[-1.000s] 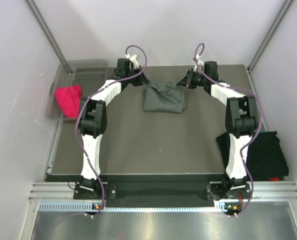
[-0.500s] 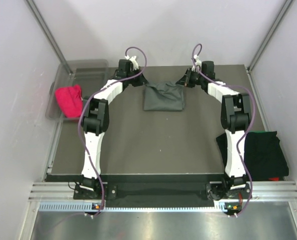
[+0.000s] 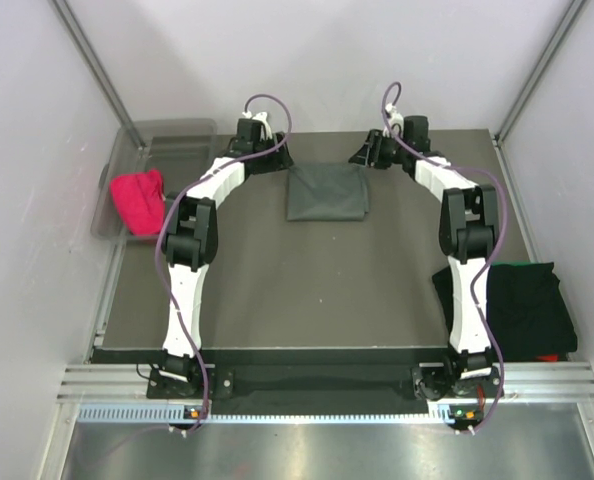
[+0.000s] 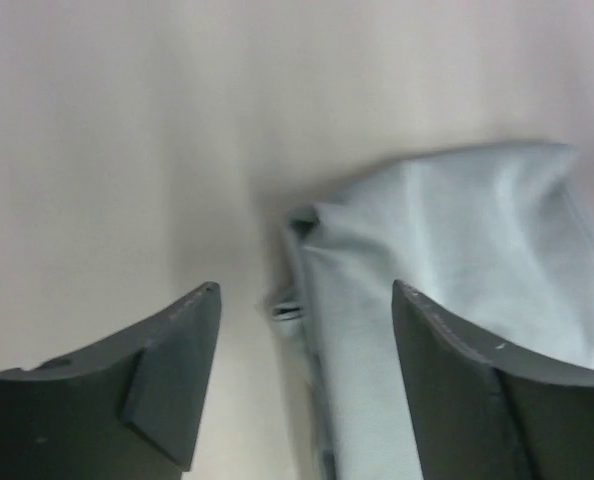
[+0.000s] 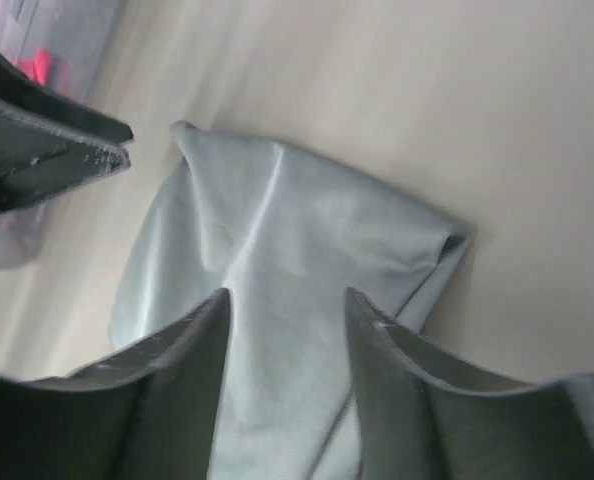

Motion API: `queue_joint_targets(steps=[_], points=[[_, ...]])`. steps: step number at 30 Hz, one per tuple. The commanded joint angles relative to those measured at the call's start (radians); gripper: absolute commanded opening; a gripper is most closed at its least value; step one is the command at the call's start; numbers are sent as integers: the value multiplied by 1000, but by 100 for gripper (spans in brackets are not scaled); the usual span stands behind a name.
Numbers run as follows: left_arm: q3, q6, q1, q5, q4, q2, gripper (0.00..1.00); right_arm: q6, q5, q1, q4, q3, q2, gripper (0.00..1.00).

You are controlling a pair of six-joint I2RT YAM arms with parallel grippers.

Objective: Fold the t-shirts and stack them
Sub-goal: Fold the tshirt

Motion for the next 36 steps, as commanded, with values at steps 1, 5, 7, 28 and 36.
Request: queue_joint_targets(steps=[1,5,7,28,36], points=[[78,64,-17,-167,-71,-117,75,-140,-27,-25,-89,101,-54,52],[8,86,-23,-25,-40,-208,73,-190,-47,-78,-171,40,-116,59],[-16,65,-23,137,-9,-212,71,-232,-52,-92,-206,28,-123,61],[-263,-213,-40,485,269,-111,58,-17,-279,-92,-168,-3,55,79],[-326,-233,-17,459,281,-100,55,-13,-283,-71,-179,29,121,81]])
